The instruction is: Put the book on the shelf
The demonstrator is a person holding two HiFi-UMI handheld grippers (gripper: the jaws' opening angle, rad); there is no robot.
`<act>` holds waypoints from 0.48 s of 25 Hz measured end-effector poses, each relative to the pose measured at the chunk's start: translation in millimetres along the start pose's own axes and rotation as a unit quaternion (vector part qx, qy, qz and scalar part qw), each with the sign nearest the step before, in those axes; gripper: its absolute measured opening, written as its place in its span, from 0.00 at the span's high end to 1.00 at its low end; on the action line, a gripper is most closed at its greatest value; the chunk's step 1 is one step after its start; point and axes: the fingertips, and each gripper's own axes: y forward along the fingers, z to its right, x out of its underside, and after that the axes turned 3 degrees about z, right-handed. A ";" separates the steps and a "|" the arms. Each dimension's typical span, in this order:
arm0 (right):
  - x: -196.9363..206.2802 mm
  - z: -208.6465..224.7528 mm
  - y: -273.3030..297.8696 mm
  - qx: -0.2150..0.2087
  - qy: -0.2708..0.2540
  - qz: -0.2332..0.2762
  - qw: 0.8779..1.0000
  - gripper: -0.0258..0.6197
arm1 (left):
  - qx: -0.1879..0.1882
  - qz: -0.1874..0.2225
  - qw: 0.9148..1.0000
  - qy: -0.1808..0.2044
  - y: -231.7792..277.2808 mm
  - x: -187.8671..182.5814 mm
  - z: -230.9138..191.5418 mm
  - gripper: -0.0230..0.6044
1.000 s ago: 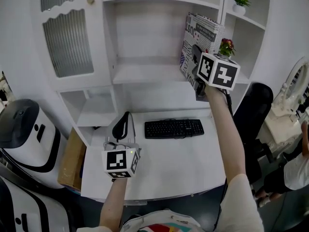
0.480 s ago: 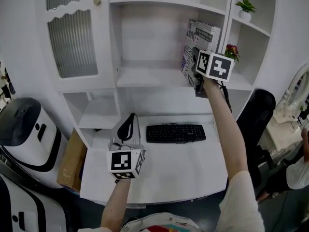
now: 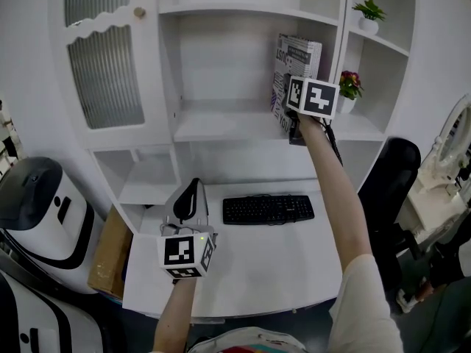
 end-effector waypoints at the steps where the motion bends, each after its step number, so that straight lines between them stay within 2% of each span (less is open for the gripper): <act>1: 0.8 0.9 4.2 0.000 0.000 0.000 1.000 0.73 | -0.002 0.000 1.000 0.002 0.4 -0.2 -1.3 0.96; 12: 6.9 -5.5 48.4 -0.013 -0.008 0.002 1.000 0.73 | -0.041 -0.018 0.999 0.009 4.5 17.0 -28.0 0.96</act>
